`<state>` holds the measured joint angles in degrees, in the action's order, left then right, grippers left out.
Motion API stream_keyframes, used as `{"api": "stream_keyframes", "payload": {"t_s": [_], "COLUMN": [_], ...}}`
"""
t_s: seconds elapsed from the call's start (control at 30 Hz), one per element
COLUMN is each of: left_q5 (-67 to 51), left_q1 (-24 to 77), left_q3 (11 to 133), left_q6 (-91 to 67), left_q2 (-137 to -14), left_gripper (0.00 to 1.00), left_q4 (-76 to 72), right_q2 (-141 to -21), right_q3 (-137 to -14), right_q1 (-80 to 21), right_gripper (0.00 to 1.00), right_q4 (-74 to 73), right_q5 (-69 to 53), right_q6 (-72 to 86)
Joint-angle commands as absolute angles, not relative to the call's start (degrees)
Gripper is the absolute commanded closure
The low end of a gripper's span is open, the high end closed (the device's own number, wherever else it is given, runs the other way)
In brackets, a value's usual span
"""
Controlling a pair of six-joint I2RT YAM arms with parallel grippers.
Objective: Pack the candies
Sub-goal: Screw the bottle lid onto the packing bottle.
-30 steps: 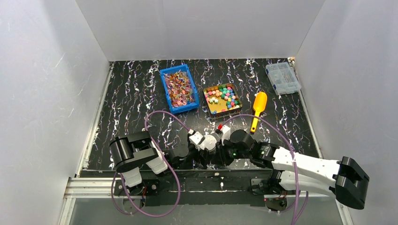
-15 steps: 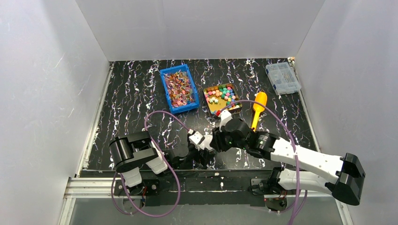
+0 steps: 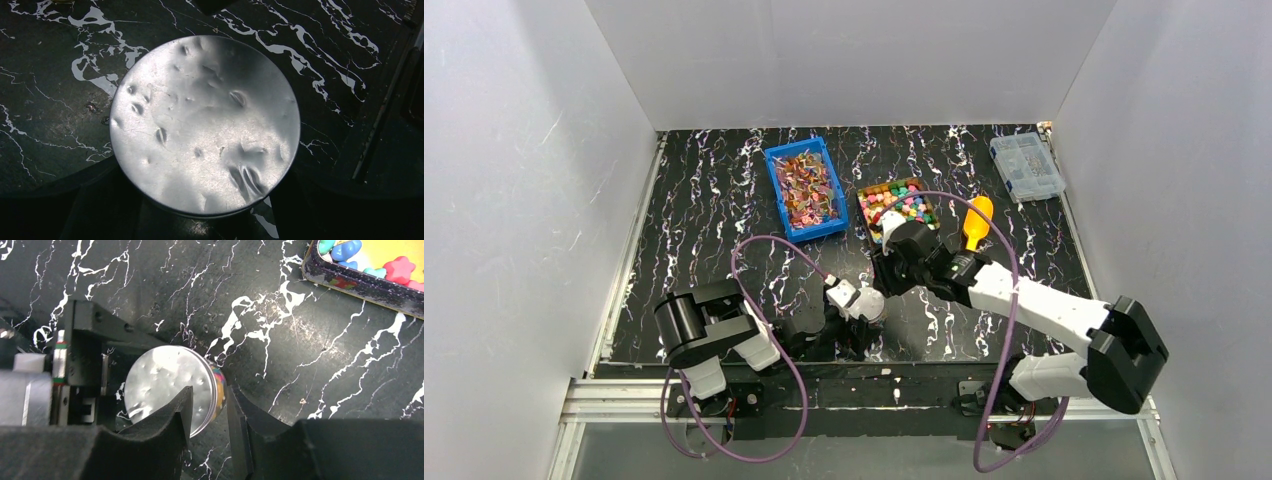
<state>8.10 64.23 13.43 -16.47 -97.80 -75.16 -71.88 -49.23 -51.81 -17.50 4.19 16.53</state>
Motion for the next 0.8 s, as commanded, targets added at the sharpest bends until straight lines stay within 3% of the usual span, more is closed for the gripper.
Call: {"api": "stream_keyframes", "payload": {"t_s": [0.0, 0.77], "left_q5": [6.9, 5.6], "left_q1": [64.1, 64.0], "left_q3": [11.3, 11.6], "left_q6": [-16.9, -15.1], "left_q2": [-97.2, -94.6], "left_gripper": [0.68, 0.70], "left_q4": [-67.4, -65.2], "right_q2": [-75.8, -81.6], "right_q3": [-52.3, -46.5], "right_q1": [-49.3, -45.4], "right_gripper": [0.61, 0.69], "right_q4": [-13.2, -5.1], "right_q5": [-2.3, -13.6], "right_q6": [14.1, 16.3]}}
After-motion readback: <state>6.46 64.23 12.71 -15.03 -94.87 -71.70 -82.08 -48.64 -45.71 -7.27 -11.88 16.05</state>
